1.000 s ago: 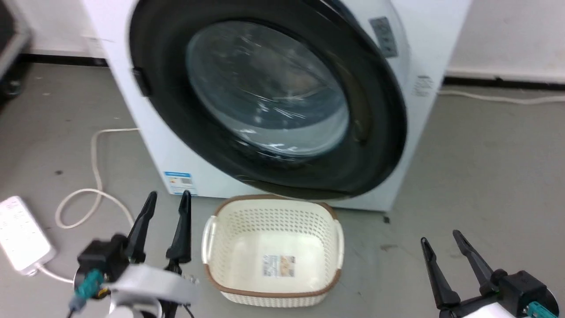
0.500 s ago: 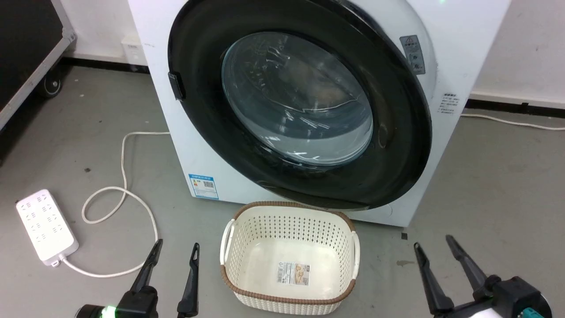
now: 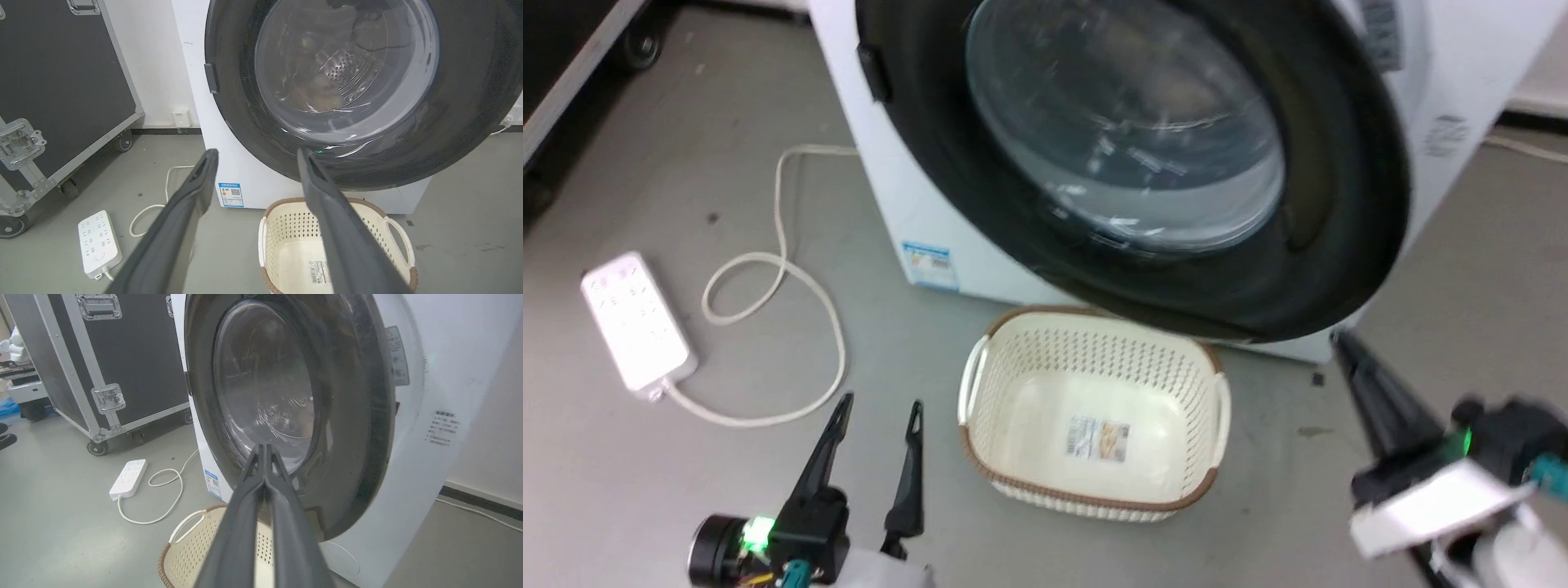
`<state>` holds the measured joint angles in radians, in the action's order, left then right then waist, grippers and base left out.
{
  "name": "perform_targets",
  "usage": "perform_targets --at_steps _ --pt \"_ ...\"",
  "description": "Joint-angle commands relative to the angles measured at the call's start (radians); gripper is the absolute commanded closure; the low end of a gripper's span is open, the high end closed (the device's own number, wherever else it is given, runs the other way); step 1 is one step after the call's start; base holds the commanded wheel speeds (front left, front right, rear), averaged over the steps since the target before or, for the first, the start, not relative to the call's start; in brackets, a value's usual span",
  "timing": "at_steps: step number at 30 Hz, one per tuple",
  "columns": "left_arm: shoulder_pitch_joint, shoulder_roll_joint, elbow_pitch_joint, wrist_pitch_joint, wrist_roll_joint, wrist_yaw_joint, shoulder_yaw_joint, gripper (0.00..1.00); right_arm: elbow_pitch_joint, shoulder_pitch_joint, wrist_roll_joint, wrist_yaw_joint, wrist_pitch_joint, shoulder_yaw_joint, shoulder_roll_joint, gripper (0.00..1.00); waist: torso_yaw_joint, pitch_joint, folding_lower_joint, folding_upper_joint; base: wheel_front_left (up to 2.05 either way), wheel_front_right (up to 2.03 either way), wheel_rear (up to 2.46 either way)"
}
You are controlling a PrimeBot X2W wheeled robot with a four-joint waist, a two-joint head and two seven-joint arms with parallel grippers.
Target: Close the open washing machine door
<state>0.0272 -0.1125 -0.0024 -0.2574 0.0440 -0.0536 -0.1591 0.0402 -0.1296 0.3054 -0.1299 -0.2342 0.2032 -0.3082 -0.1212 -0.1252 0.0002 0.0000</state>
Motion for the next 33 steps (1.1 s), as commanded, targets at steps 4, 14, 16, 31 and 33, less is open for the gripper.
perform_targets --at_steps 4,14,16,31,33 --pt "-0.047 0.020 -0.002 -0.004 0.005 -0.005 -0.008 0.00 0.021 -0.150 0.078 -0.001 0.040 0.077 -0.112 1.00 -0.070 -0.087 -0.0002 0.0000 0.00 0.00 0.00" --pt "-0.100 0.046 -0.010 -0.004 0.012 -0.008 -0.029 0.00 0.173 -0.417 0.218 -0.001 0.105 0.119 -0.281 1.00 -0.139 -0.170 -0.0002 0.0000 0.00 0.00 0.00" --pt "-0.108 0.050 -0.011 -0.004 0.013 -0.010 -0.033 0.00 0.213 -0.457 0.240 -0.001 0.114 0.114 -0.303 1.00 -0.148 -0.182 -0.0002 0.0000 0.00 0.00 0.00" --pt "-0.144 0.060 -0.027 -0.004 0.030 -0.037 -0.047 0.00 0.476 -0.739 0.283 -0.001 0.177 0.018 -0.345 1.00 -0.181 -0.250 -0.0002 0.0000 0.00 0.00 0.00" --pt "-0.147 0.061 -0.026 -0.004 0.031 -0.039 -0.050 0.00 0.522 -0.779 0.279 -0.001 0.189 0.001 -0.338 1.00 -0.182 -0.254 -0.0002 0.0000 0.00 0.00 0.00"
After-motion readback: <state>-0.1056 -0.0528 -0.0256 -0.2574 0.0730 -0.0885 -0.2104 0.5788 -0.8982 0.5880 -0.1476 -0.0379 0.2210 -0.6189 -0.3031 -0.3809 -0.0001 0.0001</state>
